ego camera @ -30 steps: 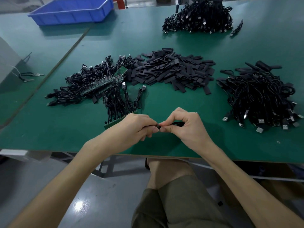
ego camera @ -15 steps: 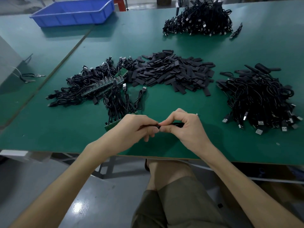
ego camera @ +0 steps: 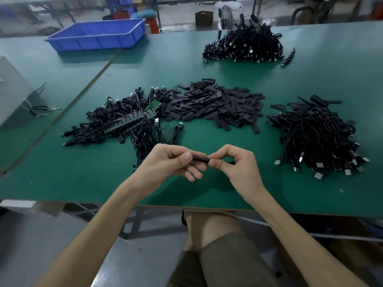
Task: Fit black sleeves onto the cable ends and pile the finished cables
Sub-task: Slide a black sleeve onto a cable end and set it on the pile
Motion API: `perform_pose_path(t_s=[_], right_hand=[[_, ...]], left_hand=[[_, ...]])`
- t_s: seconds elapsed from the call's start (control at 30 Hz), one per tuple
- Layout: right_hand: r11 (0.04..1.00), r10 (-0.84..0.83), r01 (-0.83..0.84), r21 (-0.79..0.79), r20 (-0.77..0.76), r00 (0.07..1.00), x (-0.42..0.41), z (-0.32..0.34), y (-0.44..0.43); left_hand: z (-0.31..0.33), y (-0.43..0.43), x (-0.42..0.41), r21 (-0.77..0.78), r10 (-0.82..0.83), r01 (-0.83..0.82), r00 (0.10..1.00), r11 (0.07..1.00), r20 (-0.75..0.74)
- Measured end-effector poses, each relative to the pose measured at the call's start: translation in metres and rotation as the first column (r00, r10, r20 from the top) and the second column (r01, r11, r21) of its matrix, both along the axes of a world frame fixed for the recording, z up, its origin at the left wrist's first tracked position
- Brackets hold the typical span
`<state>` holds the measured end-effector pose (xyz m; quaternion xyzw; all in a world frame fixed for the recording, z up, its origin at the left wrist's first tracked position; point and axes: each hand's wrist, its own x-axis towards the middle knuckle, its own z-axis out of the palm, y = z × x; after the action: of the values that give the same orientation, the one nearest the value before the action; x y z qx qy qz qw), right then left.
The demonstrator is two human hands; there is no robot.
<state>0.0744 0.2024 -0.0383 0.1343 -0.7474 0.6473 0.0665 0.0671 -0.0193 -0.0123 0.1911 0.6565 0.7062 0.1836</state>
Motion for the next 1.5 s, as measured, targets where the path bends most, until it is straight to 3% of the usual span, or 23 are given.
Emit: perform_pose_path(t_s=[0.2,0.27,0.3,0.37,0.43,0.5,0.57,0.7,0.8,0.9,1.0,1.1,1.17,1.27,1.3,1.4,1.5], right_hand=[[0.983,-0.028,0.03,0.181,-0.012,1.0,0.002,0.0,-0.007],[0.969,-0.036,0.035,0.246,-0.003,0.999,0.003,0.002,-0.01],[0.964,-0.052,0.053,0.259,-0.01,0.999,0.002,0.005,-0.008],[0.96,-0.116,0.124,0.253,-0.049,0.992,-0.002,0.017,0.002],[0.941,-0.211,0.23,0.247,-0.102,0.972,-0.01,0.033,0.021],[0.891,-0.318,0.358,0.28,-0.18,0.931,-0.021,0.05,0.043],[0.808,-0.397,0.47,0.355,-0.263,0.88,-0.036,0.063,0.068],[0.535,-0.498,0.583,0.612,-0.329,0.802,-0.069,0.065,0.121],[0.288,-0.441,0.492,0.821,-0.343,0.83,-0.079,0.046,0.143],[0.186,-0.361,0.441,0.878,-0.356,0.862,-0.079,0.026,0.146],[0.176,-0.336,0.414,0.893,-0.34,0.878,-0.081,0.02,0.147],[0.282,-0.327,0.414,0.865,-0.319,0.889,-0.078,0.022,0.148],[0.353,-0.329,0.459,0.815,-0.351,0.876,-0.069,0.025,0.141],[0.351,-0.276,0.517,0.781,-0.441,0.854,-0.051,0.024,0.12],[0.362,-0.245,0.508,0.782,-0.446,0.861,-0.044,0.023,0.113],[0.44,-0.173,0.409,0.799,-0.371,0.912,-0.027,0.015,0.094],[0.548,-0.119,0.302,0.78,-0.285,0.951,-0.011,0.003,0.075]], left_hand=[[0.002,0.012,-0.006,0.015,0.216,-0.216,0.976,0.976,0.027],[0.004,0.014,-0.008,-0.043,0.318,-0.32,0.947,0.947,-0.047],[0.004,0.013,-0.009,-0.123,0.368,-0.387,0.917,0.914,-0.153],[0.002,0.003,-0.009,-0.345,0.374,-0.568,0.788,0.747,-0.489],[-0.004,-0.008,-0.008,-0.508,0.158,-0.694,0.657,0.51,-0.738],[-0.016,-0.014,-0.006,-0.615,-0.001,-0.72,0.649,0.323,-0.76],[-0.027,-0.016,-0.003,-0.654,-0.05,-0.726,0.66,0.211,-0.749],[-0.035,-0.014,-0.006,-0.617,-0.057,-0.753,0.622,0.229,-0.781],[-0.036,-0.016,-0.008,-0.631,-0.041,-0.728,0.645,0.269,-0.763],[-0.037,-0.017,-0.009,-0.634,-0.032,-0.716,0.655,0.293,-0.755],[-0.037,-0.016,-0.008,-0.632,-0.037,-0.721,0.65,0.285,-0.759],[-0.036,-0.013,-0.005,-0.613,-0.035,-0.745,0.627,0.264,-0.778],[-0.034,-0.012,-0.002,-0.563,-0.016,-0.795,0.575,0.225,-0.818],[-0.03,-0.014,0.006,-0.443,0.027,-0.887,0.45,0.128,-0.893],[-0.03,-0.016,0.009,-0.441,0.049,-0.892,0.447,0.1,-0.893],[-0.028,-0.024,0.011,-0.614,0.142,-0.787,0.616,0.065,-0.775],[-0.019,-0.032,0.006,-0.719,0.218,-0.678,0.733,0.155,-0.644]])
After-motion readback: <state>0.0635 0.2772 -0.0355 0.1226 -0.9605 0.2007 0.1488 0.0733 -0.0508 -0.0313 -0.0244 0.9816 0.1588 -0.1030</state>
